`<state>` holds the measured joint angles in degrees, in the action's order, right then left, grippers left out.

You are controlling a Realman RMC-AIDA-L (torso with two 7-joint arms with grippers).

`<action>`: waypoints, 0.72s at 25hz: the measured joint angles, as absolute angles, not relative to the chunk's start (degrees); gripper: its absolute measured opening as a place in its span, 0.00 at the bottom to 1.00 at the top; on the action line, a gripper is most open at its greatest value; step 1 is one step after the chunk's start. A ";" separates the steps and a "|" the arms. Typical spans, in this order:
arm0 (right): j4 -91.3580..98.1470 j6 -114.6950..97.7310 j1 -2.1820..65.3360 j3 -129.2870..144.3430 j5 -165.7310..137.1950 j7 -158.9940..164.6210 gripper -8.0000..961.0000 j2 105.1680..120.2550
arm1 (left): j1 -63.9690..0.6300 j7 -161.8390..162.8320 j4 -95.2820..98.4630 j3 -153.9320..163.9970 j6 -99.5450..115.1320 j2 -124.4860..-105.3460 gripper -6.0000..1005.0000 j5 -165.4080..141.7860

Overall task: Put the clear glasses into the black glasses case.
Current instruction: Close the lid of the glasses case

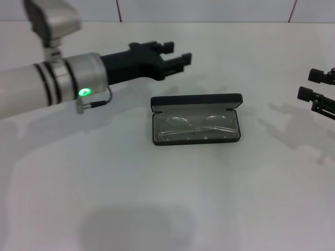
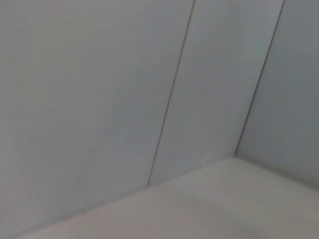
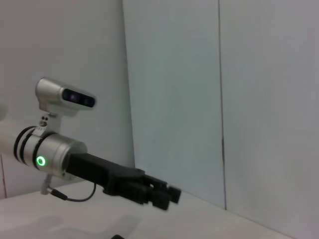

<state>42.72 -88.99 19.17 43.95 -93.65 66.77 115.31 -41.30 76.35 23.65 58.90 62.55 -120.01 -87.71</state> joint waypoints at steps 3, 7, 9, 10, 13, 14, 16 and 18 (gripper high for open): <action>41.43 -88.35 19.32 43.89 -93.64 65.47 0.50 115.31 | -44.07 77.49 21.48 63.22 58.00 -120.05 0.59 -87.64; 40.33 -88.28 19.43 43.87 -93.81 64.74 0.50 115.31 | -45.04 77.97 20.85 67.49 55.80 -120.41 0.59 -87.36; 40.26 -88.28 19.45 43.99 -93.81 64.68 0.50 115.31 | -45.09 78.14 20.78 68.39 55.79 -120.42 0.60 -87.31; 40.27 -88.28 19.45 44.07 -93.81 64.66 0.50 115.31 | -45.04 78.16 20.71 68.69 55.81 -120.42 0.60 -87.31; 40.59 -88.28 19.57 44.34 -93.78 64.61 0.50 115.31 | -44.52 78.29 20.50 69.39 55.90 -120.44 0.60 -87.09; 40.63 -88.28 19.70 44.40 -93.76 64.60 0.50 115.31 | -44.35 78.29 20.41 69.50 55.95 -120.44 0.61 -86.99; 40.64 -88.28 20.08 44.45 -93.77 64.59 0.50 115.31 | -43.99 78.14 20.13 69.62 56.12 -120.46 0.61 -86.87; 40.63 -88.29 20.32 44.45 -93.88 64.58 0.50 115.33 | -43.74 77.98 20.01 70.32 56.23 -120.47 0.62 -86.64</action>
